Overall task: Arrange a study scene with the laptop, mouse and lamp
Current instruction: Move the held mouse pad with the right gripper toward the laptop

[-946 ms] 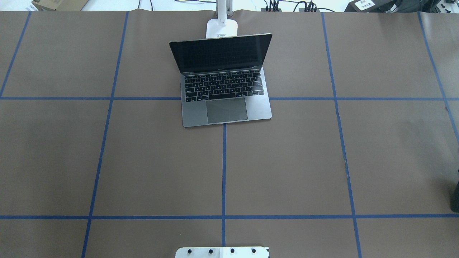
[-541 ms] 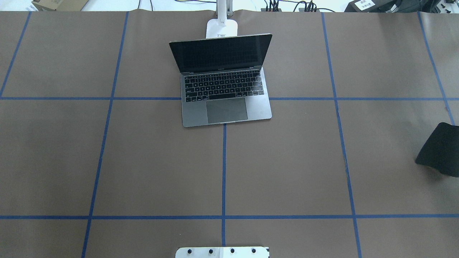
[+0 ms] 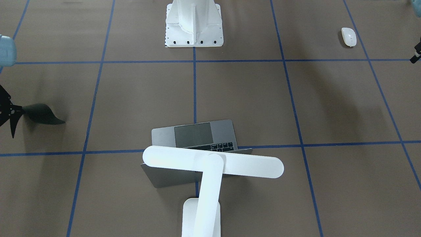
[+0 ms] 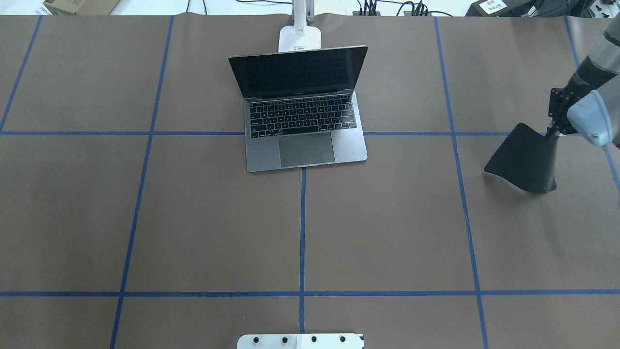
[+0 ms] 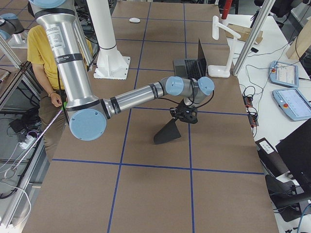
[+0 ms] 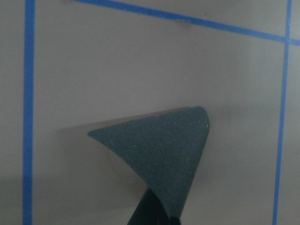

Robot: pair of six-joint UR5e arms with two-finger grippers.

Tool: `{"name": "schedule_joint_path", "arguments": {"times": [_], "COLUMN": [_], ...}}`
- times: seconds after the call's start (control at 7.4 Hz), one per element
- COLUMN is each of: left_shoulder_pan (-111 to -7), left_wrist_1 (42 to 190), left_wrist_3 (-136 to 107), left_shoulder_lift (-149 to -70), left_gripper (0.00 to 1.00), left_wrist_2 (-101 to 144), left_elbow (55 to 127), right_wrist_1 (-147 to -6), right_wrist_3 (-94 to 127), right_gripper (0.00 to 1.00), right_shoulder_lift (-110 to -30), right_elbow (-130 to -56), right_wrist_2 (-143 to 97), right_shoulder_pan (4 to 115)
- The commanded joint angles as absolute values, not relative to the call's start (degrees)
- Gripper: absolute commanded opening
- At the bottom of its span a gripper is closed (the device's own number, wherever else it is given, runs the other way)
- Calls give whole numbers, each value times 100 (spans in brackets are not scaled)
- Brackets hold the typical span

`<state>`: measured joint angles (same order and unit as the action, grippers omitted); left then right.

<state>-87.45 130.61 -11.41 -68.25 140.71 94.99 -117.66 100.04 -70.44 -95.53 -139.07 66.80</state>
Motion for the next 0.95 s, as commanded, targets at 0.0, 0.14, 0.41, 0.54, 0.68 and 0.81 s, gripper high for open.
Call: {"name": "schedule_joint_path", "arguments": {"times": [0.0, 0.14, 0.41, 0.54, 0.68, 0.81], "left_shoulder_pan": [-8745, -8745, -8745, -8736, -8745, -8736], "left_wrist_1": [13061, 13061, 13061, 13061, 13061, 13061], "left_wrist_3": [-1143, -1143, -1143, -1143, -1143, -1143], "left_shoulder_lift": [-6855, -6855, -6864, -6864, -6873, -6873], "left_gripper": [100, 100, 100, 100, 100, 100], "left_wrist_2": [14071, 14071, 14071, 14071, 14071, 14071], "left_elbow": [9457, 9457, 9448, 9431, 9431, 9431], "right_wrist_1": [-11324, -10659, -9287, -9055, -8966, -8887], "right_wrist_3": [10204, 10613, 11711, 11811, 11830, 11787], "right_gripper": [0, 0, 0, 0, 0, 0], "right_shoulder_lift": [-6663, -6653, -6330, -6267, -6119, -6143], "right_elbow": [-9431, -9152, -8467, -8342, -8176, -8156], "right_wrist_2": [-13878, -13878, -13843, -13695, -13537, -13466], "right_shoulder_pan": [6425, 6346, 6039, 5925, 5872, 5871]}}
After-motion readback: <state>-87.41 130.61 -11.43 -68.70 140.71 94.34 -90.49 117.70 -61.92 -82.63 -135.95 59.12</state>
